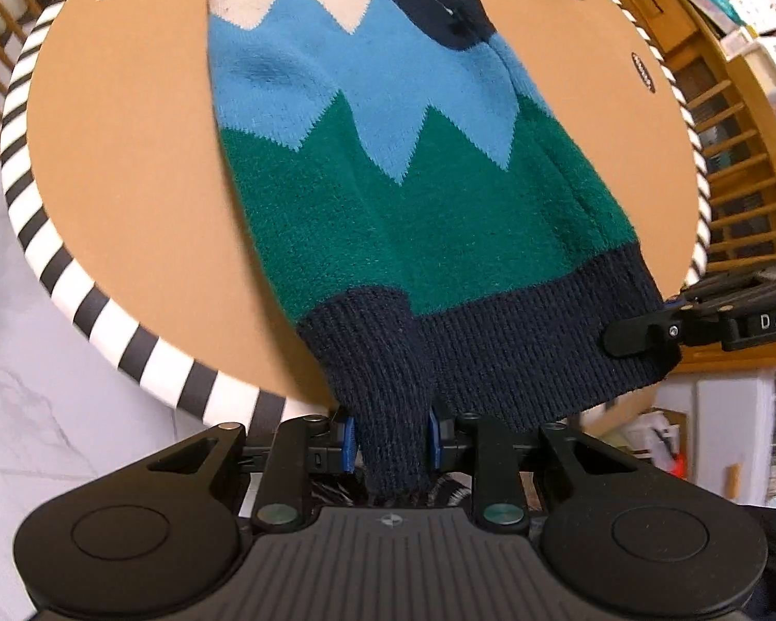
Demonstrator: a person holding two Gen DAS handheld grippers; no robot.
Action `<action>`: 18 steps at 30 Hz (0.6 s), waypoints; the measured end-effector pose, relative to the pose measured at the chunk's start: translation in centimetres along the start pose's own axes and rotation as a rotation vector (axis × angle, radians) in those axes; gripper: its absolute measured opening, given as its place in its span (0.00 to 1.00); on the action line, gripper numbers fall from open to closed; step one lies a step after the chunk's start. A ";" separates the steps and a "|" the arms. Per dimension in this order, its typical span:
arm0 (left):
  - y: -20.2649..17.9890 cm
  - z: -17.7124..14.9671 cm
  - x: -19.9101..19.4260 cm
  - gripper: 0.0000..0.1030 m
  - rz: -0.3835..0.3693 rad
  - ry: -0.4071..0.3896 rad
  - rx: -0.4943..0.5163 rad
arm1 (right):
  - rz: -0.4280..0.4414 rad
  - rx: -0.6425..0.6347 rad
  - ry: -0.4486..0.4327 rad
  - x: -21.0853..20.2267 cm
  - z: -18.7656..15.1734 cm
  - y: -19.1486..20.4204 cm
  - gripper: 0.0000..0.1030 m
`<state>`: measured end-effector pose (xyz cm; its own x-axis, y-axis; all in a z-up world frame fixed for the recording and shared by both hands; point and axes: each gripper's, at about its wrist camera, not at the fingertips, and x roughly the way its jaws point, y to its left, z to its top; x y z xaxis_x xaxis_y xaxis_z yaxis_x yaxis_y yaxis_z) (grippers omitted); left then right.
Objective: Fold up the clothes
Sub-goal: 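Lift the hem with both grippers and fold it over toward the collar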
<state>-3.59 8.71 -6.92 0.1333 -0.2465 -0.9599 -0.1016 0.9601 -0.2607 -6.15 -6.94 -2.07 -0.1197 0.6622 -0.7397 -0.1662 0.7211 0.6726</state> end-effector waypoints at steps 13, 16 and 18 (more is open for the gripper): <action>0.3 0.9 -6.4 0.26 -0.056 0.107 -0.140 | 0.113 0.083 0.045 -0.9 -2.9 5.4 0.15; -1.3 3.0 -10.2 0.25 -0.012 0.027 -0.049 | 0.114 -0.007 -0.012 -3.1 -1.4 9.3 0.15; -1.7 5.3 -12.3 0.25 -0.010 -0.004 -0.035 | 0.110 -0.061 -0.042 -4.0 0.4 11.5 0.15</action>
<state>0.14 10.77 5.88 0.1387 -0.2559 -0.9567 -0.1348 0.9522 -0.2742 -7.19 -1.21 8.66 -0.0992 0.7457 -0.6588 -0.2136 0.6307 0.7460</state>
